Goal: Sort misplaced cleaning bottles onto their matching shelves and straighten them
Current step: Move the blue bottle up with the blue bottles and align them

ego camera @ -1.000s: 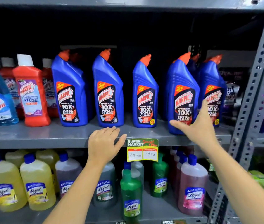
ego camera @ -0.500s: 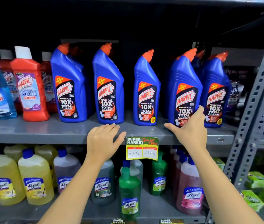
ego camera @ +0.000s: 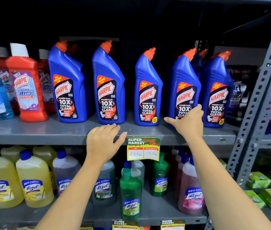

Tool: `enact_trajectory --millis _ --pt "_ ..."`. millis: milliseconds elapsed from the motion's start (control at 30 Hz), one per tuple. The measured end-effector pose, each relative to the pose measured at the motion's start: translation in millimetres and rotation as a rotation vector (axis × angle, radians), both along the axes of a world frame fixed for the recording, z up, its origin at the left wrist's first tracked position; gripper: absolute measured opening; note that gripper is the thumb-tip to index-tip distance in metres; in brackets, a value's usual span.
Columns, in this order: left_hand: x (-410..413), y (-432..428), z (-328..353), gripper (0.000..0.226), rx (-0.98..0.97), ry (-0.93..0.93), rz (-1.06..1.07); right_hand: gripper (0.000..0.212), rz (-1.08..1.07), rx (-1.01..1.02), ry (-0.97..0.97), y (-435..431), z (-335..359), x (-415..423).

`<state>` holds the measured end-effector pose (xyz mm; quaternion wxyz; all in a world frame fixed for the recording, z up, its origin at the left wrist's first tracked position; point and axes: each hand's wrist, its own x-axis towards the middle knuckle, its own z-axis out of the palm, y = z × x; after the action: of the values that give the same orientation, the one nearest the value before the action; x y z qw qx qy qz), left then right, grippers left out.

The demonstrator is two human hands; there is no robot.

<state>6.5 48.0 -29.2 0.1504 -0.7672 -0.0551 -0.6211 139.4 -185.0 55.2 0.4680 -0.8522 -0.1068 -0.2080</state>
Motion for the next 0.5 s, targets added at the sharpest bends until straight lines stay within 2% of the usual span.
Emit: enact_trajectory --millis 267,500 --pt "0.2 0.6 -1.2 0.051 0.004 -0.004 0.002 0.106 0.119 0.010 0.083 -5.5 4.6 17.7" --pt "0.5 0.9 -1.0 0.049 0.000 0.004 0.000 0.109 0.116 0.032 0.066 -4.9 0.4 19.4"
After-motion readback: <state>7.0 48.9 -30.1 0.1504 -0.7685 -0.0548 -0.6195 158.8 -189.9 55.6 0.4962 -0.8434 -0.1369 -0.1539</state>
